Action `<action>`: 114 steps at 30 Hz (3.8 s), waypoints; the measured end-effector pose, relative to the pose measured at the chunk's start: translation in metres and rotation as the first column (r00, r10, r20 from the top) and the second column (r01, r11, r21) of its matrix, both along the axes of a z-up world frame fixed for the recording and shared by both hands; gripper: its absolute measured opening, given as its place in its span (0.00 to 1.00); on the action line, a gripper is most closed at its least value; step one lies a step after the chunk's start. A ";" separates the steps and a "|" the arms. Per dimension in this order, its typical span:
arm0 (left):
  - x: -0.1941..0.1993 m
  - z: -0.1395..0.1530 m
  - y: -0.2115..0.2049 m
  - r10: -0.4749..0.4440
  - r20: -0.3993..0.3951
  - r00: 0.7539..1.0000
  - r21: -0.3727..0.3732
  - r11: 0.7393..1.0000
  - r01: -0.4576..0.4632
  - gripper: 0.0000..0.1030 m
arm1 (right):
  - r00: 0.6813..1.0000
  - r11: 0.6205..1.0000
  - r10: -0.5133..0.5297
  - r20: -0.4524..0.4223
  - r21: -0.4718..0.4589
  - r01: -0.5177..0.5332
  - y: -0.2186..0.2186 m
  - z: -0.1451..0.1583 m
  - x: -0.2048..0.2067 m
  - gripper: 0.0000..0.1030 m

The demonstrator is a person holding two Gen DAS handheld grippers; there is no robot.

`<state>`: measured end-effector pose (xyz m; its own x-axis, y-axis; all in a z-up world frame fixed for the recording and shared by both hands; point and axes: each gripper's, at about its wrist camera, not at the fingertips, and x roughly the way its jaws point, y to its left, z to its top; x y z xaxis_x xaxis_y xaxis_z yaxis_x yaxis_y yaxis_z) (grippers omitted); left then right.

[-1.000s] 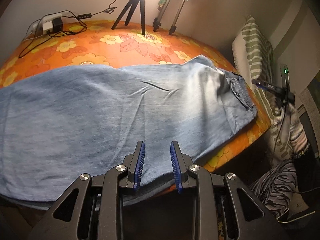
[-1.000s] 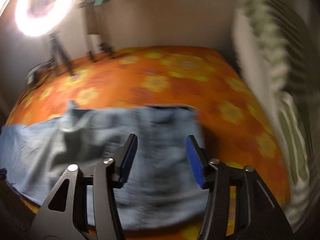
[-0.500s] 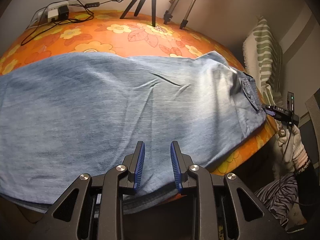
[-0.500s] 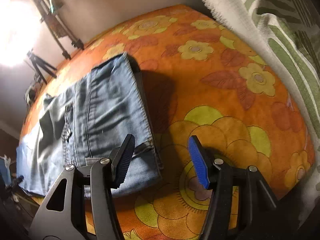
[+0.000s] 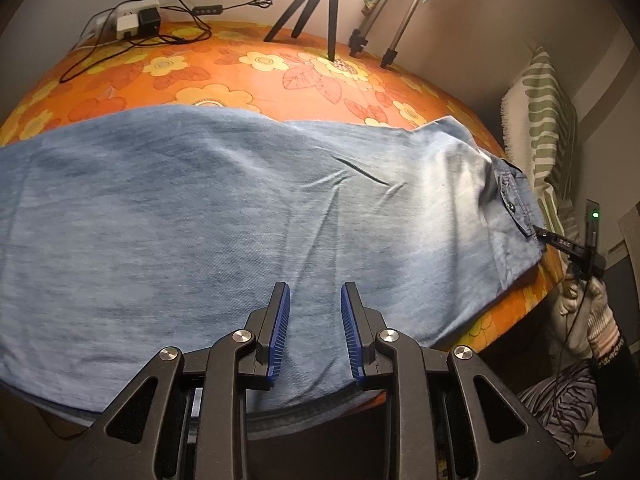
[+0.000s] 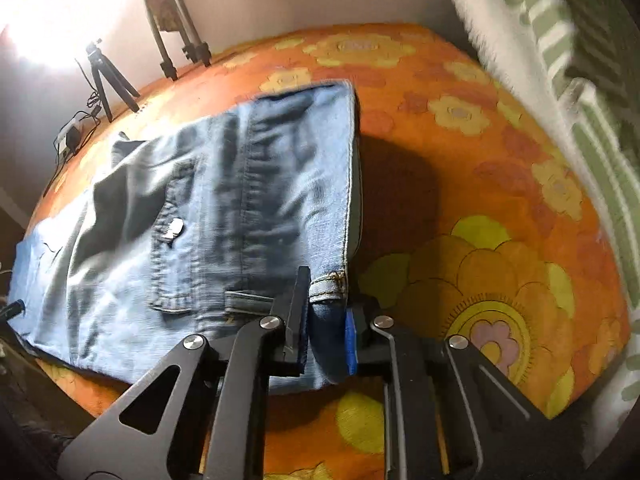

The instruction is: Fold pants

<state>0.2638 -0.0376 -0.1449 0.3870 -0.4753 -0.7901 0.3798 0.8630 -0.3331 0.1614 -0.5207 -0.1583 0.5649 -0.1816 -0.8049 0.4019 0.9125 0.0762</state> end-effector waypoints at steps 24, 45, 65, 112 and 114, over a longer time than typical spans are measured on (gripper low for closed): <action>0.005 0.060 0.204 0.491 0.107 0.864 -0.046 0.871 -0.489 0.39 | 0.975 0.939 0.210 0.072 -0.292 -0.181 0.123 0.075 0.003 0.35; -0.006 -0.011 0.370 0.788 -0.094 0.609 -0.046 0.608 -0.793 0.39 | 0.572 0.572 0.820 0.029 0.004 -0.820 0.407 -0.013 0.077 0.36; 0.005 -0.038 0.385 0.843 -0.215 0.494 -0.042 0.497 -0.867 0.47 | 0.500 0.499 0.866 0.020 0.043 -0.866 0.421 -0.020 0.085 0.48; 0.032 0.014 0.302 0.744 -0.048 0.666 -0.015 0.667 -0.745 0.47 | 0.555 0.397 0.771 -0.313 -0.445 -0.802 0.330 -0.035 0.209 0.29; 0.025 0.017 0.314 0.760 -0.034 0.650 -0.017 0.649 -0.760 0.47 | 0.567 0.423 0.777 -0.272 -0.441 -0.791 0.331 -0.028 0.203 0.37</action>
<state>0.2891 0.2767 -0.1276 0.6057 -0.0440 -0.7945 -0.4123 0.8366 -0.3607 0.3647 -0.1898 -0.1861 0.6477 -0.0125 -0.7618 -0.5114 0.7341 -0.4468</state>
